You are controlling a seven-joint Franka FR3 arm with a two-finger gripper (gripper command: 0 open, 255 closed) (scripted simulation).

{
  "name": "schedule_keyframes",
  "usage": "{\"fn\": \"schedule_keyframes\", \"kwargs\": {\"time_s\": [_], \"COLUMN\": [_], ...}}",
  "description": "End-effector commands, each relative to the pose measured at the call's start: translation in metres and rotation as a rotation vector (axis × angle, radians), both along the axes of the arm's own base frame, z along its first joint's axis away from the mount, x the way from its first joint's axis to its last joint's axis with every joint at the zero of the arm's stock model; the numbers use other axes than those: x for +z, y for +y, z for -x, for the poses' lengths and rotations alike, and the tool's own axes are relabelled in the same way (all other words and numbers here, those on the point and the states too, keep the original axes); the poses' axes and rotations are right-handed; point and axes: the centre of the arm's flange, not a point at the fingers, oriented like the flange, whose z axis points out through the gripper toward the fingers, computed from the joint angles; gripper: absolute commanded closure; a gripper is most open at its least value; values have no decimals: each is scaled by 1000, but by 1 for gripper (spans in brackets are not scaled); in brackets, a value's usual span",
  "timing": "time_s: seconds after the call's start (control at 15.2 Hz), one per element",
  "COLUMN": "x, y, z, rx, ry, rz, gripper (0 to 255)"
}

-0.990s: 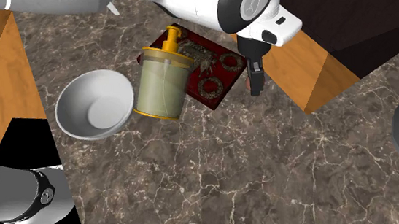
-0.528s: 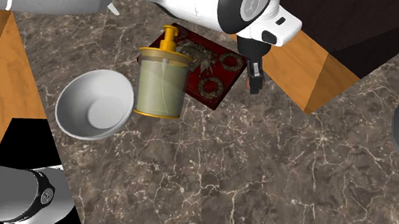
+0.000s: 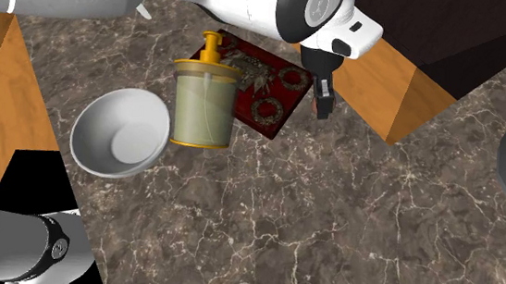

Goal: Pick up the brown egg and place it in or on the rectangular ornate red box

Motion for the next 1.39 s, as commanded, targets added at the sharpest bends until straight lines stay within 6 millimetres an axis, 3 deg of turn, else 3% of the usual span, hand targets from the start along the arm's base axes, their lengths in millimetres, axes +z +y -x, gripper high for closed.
{"fn": "schedule_keyframes", "kwargs": {"time_s": [0.0,1.32], "x": [5,111], "y": [0,0], "z": [0,0], "rx": [0,0], "ry": [0,0], "rz": [0,0], "gripper": [255,255]}}
